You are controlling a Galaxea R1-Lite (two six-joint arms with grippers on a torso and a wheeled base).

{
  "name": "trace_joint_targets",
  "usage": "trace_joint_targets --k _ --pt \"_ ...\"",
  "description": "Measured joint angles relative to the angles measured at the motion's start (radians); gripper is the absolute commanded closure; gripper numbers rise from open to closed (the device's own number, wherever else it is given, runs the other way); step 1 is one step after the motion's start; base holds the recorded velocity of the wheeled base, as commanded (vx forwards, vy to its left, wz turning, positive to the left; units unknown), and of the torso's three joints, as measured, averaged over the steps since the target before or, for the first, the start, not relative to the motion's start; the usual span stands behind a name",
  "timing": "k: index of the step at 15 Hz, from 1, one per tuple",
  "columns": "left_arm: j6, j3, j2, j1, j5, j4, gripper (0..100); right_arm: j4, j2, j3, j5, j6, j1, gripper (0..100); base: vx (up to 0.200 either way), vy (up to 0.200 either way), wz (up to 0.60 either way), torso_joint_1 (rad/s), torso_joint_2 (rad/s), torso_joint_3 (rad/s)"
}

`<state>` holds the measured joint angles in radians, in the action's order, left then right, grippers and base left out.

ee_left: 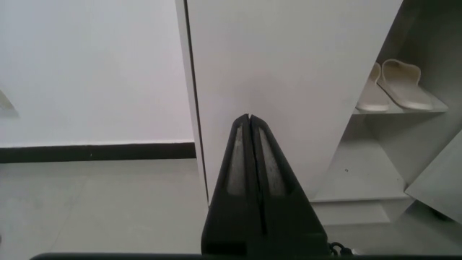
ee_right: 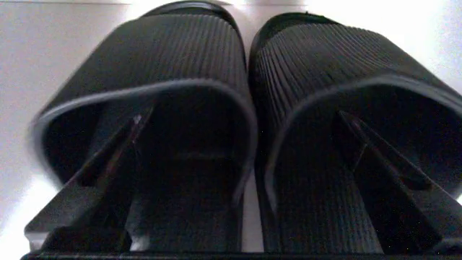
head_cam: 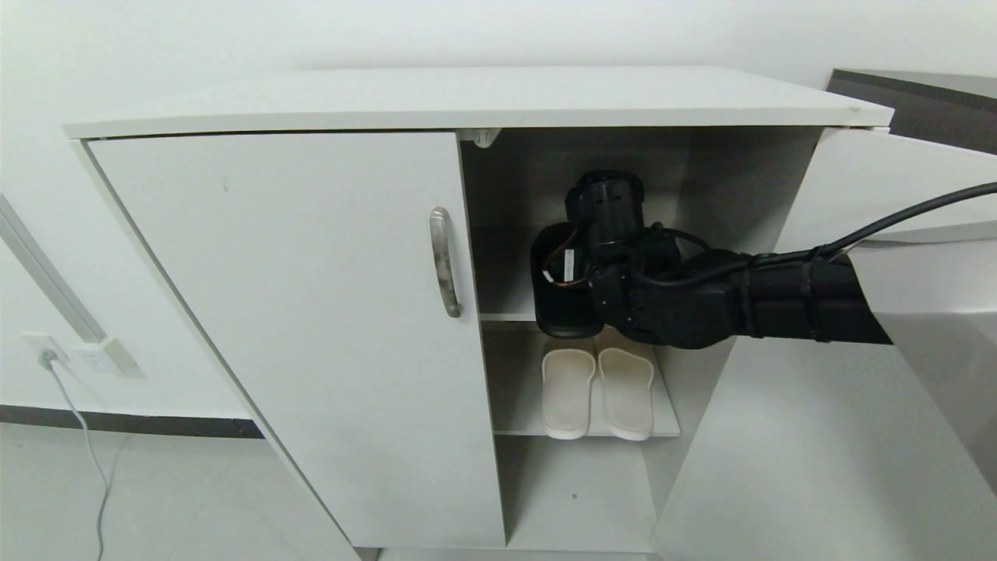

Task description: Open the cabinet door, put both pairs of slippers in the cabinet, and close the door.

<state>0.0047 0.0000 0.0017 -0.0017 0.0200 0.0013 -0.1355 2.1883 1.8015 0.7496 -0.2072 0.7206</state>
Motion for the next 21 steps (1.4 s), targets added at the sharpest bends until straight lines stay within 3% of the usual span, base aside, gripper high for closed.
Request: trace_joint_targets --k 4,10,11,15,21 --pt "0.0 0.0 0.0 0.0 0.0 0.0 100 -0.003 -0.082 -0.121 0.002 -0.031 0.035 0 0.0 0.0 0.0 0.0 0.0 0.0" --pt "-0.003 0.0 0.0 0.0 0.0 0.0 100 -0.122 -0.289 -0.458 -0.02 -0.059 0.105 0 0.0 0.0 0.0 0.0 0.0 0.0" --pt "-0.002 0.0 0.0 0.0 0.001 0.0 100 -0.147 -0.329 -0.524 -0.042 -0.057 0.117 100 0.0 0.0 0.0 0.0 0.0 0.0" --pt "-0.002 0.0 0.0 0.0 0.003 0.0 100 -0.26 -0.449 -0.736 -0.136 -0.055 0.154 100 0.0 0.0 0.0 0.0 0.0 0.0" --pt "-0.004 0.0 0.0 0.0 0.003 0.0 100 -0.449 -0.481 -0.912 -0.201 0.043 0.161 100 0.0 0.0 0.0 0.0 0.0 0.0"
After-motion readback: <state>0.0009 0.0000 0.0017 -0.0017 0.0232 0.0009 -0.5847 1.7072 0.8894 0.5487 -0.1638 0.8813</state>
